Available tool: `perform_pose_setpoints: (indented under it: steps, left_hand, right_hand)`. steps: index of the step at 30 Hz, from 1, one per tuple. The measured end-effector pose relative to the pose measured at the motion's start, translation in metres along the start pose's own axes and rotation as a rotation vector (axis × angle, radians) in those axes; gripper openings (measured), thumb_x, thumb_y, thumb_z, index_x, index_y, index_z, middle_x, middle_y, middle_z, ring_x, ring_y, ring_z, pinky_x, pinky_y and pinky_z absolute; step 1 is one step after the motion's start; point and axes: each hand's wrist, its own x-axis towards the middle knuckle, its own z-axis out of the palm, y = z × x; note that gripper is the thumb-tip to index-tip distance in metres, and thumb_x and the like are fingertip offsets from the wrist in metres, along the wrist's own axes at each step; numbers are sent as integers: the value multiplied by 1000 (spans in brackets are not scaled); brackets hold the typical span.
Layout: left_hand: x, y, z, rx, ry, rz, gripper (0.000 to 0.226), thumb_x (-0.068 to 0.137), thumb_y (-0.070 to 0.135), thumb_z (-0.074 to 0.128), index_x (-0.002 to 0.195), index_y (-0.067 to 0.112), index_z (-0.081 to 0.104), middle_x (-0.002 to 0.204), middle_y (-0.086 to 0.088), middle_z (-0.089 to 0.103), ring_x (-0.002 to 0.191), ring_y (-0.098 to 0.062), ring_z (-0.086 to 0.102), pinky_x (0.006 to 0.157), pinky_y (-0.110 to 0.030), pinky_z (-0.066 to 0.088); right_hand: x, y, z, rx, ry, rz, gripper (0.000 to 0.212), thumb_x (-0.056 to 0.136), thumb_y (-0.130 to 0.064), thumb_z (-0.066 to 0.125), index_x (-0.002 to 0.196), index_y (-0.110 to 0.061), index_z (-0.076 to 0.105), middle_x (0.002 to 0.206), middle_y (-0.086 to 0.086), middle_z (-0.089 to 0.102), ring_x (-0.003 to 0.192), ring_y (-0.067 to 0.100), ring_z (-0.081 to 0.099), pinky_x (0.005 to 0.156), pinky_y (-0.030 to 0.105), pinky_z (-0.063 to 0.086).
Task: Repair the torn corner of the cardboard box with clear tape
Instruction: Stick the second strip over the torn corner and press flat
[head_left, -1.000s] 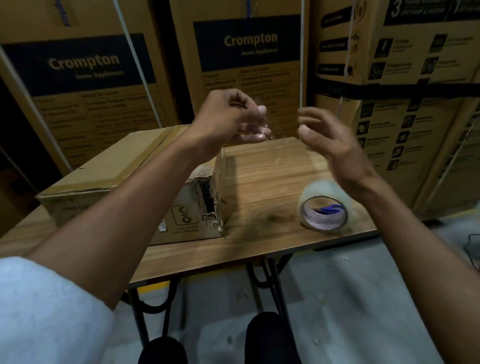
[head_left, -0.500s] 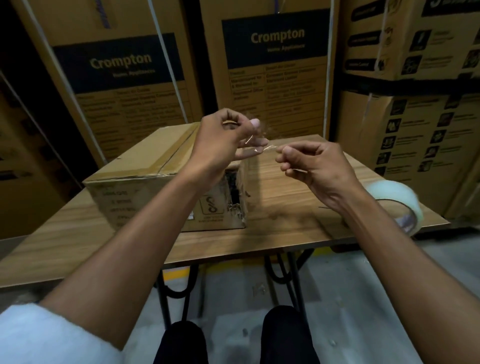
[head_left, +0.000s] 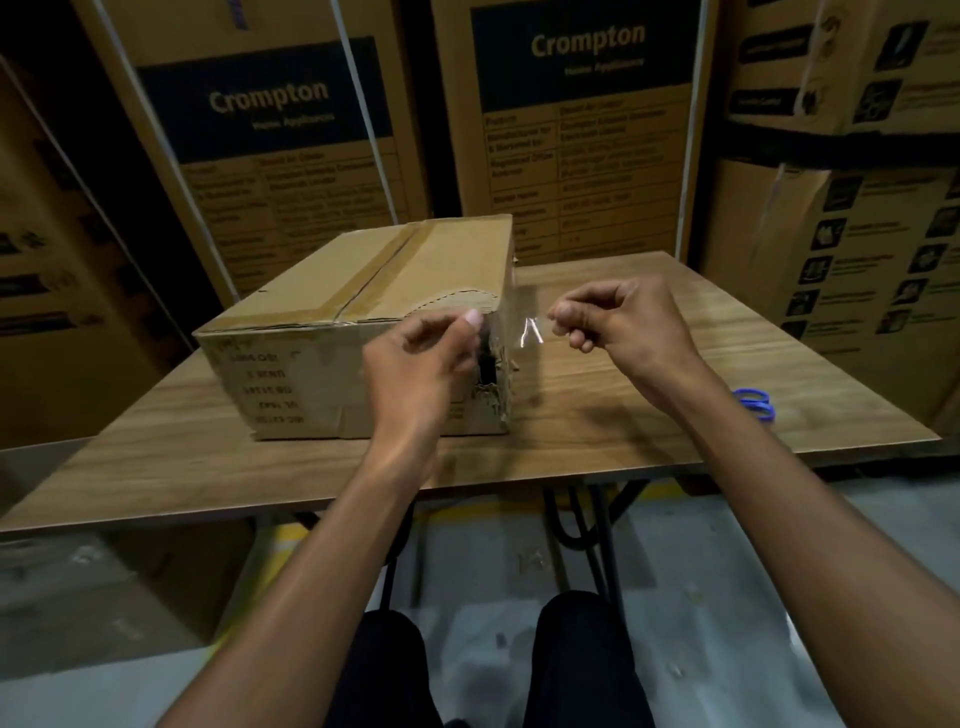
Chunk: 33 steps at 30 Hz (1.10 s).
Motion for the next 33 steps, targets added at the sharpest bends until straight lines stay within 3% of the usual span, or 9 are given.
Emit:
perform_pose_setpoints:
  steps: [4,11,17,20,26,33]
  left_hand:
    - [-9,-23,-12,111,89,59,9,86,22,82,95,23,83,89,7,81,82,-7,74,69,-22,58]
    - [-9,-44,-16,178,179,80,10,85,24,83,95,23,83,87,8,81,83,-11,76,81,-37,64]
    - [-5,-49,-15,129,231,101,7,85,20,83,90,26,82,79,6,80,70,-7,71,66,-23,58]
    - [-3,-49,-16,156,223,126,8,84,24,85,87,30,81,79,9,80,73,-6,73,69,-23,60]
    - [0,-54,-22,253,192,189,16,79,20,88,95,20,83,87,9,81,84,-7,76,81,-32,63]
    - [3,-54,-26,327,176,246,22,76,18,91,96,17,82,86,8,80,81,-6,77,81,-33,65]
  right_hand:
    - [-3,7,6,-117,-64,7,12,91,-8,71,86,-16,77,74,4,76,59,8,62,57,21,52]
    - [4,20,19,-173,-107,23,8,93,-10,70,93,-10,79,71,-2,73,58,5,62,57,22,51]
    - [7,24,29,-132,-88,28,12,96,-11,67,91,-9,79,78,7,76,60,9,61,57,22,50]
    - [9,25,32,-133,-79,20,14,95,-13,68,87,-13,79,72,0,74,60,9,61,57,21,49]
    - [12,28,36,-153,-66,13,10,94,-14,70,87,-14,78,71,1,74,57,6,60,57,20,50]
    - [9,31,40,-140,-36,-11,6,92,-15,73,91,-17,78,72,-2,74,58,5,61,58,18,51]
